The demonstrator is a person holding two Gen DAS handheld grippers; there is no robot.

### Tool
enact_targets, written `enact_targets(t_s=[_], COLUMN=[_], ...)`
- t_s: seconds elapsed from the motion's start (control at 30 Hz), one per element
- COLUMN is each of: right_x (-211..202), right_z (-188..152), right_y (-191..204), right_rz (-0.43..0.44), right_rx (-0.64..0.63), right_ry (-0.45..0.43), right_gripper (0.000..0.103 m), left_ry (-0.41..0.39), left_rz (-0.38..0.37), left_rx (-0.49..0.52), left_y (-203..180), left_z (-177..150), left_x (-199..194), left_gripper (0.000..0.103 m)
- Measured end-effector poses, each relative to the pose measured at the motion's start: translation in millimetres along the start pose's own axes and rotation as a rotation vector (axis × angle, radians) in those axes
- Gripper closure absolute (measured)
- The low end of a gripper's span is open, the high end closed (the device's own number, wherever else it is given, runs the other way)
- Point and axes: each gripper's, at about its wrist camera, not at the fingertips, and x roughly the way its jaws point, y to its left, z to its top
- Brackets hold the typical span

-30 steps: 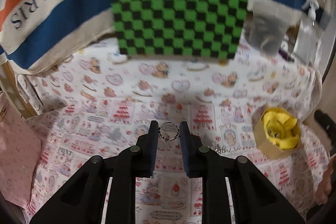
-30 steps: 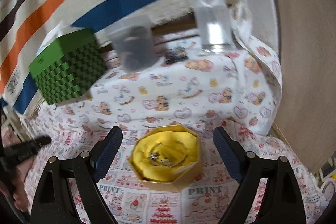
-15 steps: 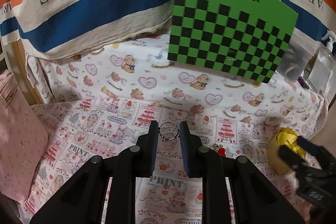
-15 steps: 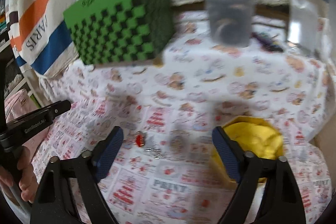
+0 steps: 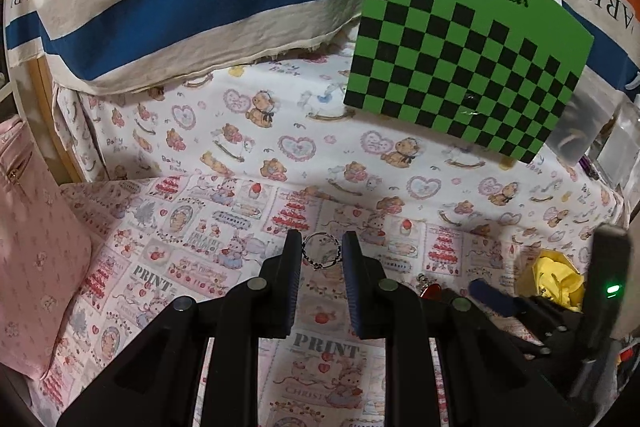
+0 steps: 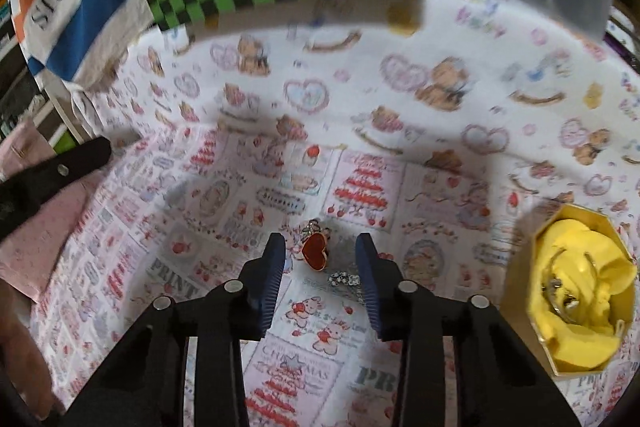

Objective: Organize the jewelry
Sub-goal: 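Lift the ring with the left gripper while the right gripper moves to the red heart charm, then close the right gripper on the red heart charm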

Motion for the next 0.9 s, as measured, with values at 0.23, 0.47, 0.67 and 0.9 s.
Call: enact_targets(t_s=[0.23,0.47,0.67,0.9], right_x=[16,21,-13,-42], right_z=[-3,-5,-7,-3], right_y=[3,5,-3,-1], right_rz=[-0.012,-0.013,0.045,0.043], right_rx=[-0.015,-0.030,-0.008,-0.038], right_ry=[0.007,0.022,-0.048,-0.119], right_gripper=[0.075,0.100,0.101,0.094], left_ry=[0.008,0.029,0.038,0.027], left_rz=[0.017,0.049,0.029,0.040], left_rx=[-0.002,0.007,-0.017,-0.010], left_y=[1,2,8,8], left_z=[-1,-2,-2,-3], left_x=[6,20,21,19], left_gripper=[0.084,0.084,0.084,0.084])
